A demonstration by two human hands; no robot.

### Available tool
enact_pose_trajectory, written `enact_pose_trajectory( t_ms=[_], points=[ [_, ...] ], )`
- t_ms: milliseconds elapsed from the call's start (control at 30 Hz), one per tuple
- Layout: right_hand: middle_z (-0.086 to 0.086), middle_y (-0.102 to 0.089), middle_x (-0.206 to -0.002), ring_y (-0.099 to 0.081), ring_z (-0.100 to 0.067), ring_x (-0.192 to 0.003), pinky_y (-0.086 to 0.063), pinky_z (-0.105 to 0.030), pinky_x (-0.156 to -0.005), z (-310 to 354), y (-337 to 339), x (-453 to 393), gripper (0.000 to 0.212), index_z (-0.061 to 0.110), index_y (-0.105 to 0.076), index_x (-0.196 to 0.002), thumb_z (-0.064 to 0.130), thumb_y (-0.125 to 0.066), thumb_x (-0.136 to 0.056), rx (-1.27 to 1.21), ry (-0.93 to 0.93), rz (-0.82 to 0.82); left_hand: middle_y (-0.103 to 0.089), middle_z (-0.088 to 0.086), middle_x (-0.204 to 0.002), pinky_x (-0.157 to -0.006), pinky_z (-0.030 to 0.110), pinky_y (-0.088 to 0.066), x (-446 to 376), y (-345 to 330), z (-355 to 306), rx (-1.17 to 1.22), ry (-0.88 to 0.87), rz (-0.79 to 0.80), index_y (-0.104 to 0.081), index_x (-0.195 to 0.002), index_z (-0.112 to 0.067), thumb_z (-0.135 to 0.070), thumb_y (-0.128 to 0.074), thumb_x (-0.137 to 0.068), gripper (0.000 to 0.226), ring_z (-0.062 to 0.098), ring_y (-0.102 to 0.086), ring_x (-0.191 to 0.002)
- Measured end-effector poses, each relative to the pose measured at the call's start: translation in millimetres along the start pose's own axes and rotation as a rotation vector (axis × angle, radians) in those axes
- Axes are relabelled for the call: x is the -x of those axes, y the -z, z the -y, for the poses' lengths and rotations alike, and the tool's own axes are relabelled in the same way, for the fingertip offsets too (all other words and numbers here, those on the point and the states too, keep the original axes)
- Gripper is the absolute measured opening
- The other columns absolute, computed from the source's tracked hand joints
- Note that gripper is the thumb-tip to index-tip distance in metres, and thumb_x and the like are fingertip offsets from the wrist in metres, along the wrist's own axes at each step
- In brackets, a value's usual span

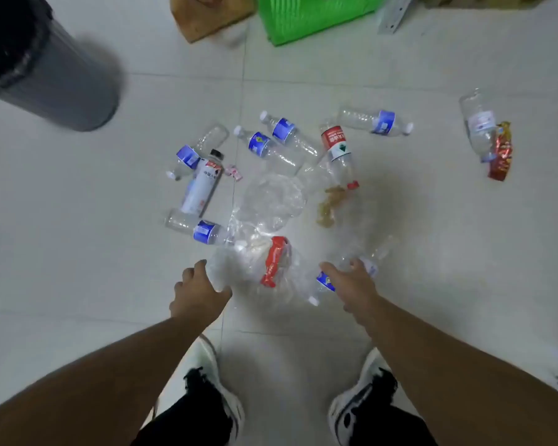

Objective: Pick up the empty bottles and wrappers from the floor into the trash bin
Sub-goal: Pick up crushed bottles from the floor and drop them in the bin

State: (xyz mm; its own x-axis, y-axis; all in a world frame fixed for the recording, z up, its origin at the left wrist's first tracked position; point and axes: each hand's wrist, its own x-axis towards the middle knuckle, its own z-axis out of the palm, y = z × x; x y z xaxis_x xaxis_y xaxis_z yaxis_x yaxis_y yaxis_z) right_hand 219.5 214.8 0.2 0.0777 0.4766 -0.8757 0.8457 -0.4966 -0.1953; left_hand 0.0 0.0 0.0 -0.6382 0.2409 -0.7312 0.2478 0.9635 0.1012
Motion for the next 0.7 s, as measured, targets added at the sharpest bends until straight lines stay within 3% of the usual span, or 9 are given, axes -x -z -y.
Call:
enact_pose_trajectory(
  t_ms=[67,100,200,333,400,467,600,700],
  points=[
    [0.003,-0.067,-0.105,-0.066,-0.026,-0.097,-0.052,-0.039,-0.092,-13,-37,-53,0.082,0.014,-0.049,-0.149,0.054,-0.075,-0.082,-0.033,0.015,-0.110,-0.042,0.012,-0.159,-0.108,0.061,-0.047,-41,-44,18,0.021,0.023,-0.024,-0.030,-0.163,-0.023,-0.055,-0.080,-0.083,0.100,0.043,-0.049,-0.138],
    [0.000,-0.067,-0.103,-0.066,-0.027,-0.094,-0.051,-0.038,-0.090,-20,-54,-78,0.080,0.009,-0.049,-0.144,0.052,-0.077,-0.082,-0.040,0.009,-0.173,-0.037,0.010,-0.163,-0.110,0.063,-0.046,-61,-67,28,-0.004,0.026,-0.016,-0.026,-0.164,-0.027,-0.062,-0.079,-0.082,0.104,0.041,-0.046,-0.142],
    [-0.023,-0.063,-0.129,-0.066,-0.042,-0.114,-0.054,-0.046,-0.093,-34,-105,-133,0.084,0.002,-0.037,-0.140,0.047,-0.080,-0.084,-0.042,-0.068,-0.323,-0.032,0.005,-0.164,-0.105,0.062,-0.049,-106,-122,49,-0.129,-0.014,-0.058,-0.019,-0.162,-0.037,-0.071,-0.074,-0.081,0.104,0.038,-0.044,-0.145],
    [-0.026,-0.049,-0.141,-0.058,-0.053,-0.123,-0.054,-0.057,-0.097,-47,-135,-164,0.077,0.004,-0.037,-0.141,0.038,-0.079,-0.085,-0.061,-0.094,-0.449,-0.051,0.009,-0.134,-0.084,0.055,-0.058,-130,-157,68,-0.062,-0.142,-0.166,-0.041,-0.148,-0.030,-0.043,-0.071,-0.094,0.063,0.038,-0.058,-0.113],
    [-0.025,-0.053,-0.137,-0.061,-0.052,-0.117,-0.055,-0.056,-0.097,-53,-133,-153,0.075,0.005,-0.039,-0.136,0.040,-0.078,-0.083,-0.091,-0.072,-0.476,-0.055,0.010,-0.122,-0.079,0.052,-0.055,-125,-158,78,0.061,-0.174,-0.168,-0.050,-0.136,-0.024,-0.032,-0.058,-0.103,0.035,0.040,-0.062,-0.099],
    [-0.021,-0.056,-0.133,-0.063,-0.049,-0.111,-0.056,-0.055,-0.095,-60,-124,-128,0.071,0.009,-0.041,-0.132,0.043,-0.077,-0.080,-0.069,-0.026,-0.473,-0.055,0.009,-0.115,-0.075,0.048,-0.052,-109,-145,84,0.146,-0.157,-0.207,-0.052,-0.127,-0.021,-0.026,-0.052,-0.104,0.023,0.038,-0.060,-0.090],
    [-0.016,-0.056,-0.126,-0.064,-0.043,-0.102,-0.058,-0.051,-0.090,-61,-89,-61,0.068,0.016,-0.040,-0.127,0.042,-0.080,-0.079,-0.006,0.066,-0.400,-0.052,0.007,-0.112,-0.073,0.041,-0.043,-57,-95,83,0.239,-0.164,-0.249,-0.053,-0.128,-0.019,-0.015,-0.057,-0.099,0.029,0.032,-0.054,-0.084],
    [-0.014,-0.057,-0.123,-0.064,-0.038,-0.100,-0.059,-0.049,-0.089,-53,-58,-10,0.068,0.019,-0.041,-0.127,0.041,-0.083,-0.078,-0.018,0.073,-0.342,-0.053,0.002,-0.111,-0.072,0.040,-0.045,-15,-48,76,0.258,-0.188,-0.256,-0.051,-0.128,-0.026,-0.016,-0.060,-0.098,0.033,0.025,-0.056,-0.083]
  ],
)
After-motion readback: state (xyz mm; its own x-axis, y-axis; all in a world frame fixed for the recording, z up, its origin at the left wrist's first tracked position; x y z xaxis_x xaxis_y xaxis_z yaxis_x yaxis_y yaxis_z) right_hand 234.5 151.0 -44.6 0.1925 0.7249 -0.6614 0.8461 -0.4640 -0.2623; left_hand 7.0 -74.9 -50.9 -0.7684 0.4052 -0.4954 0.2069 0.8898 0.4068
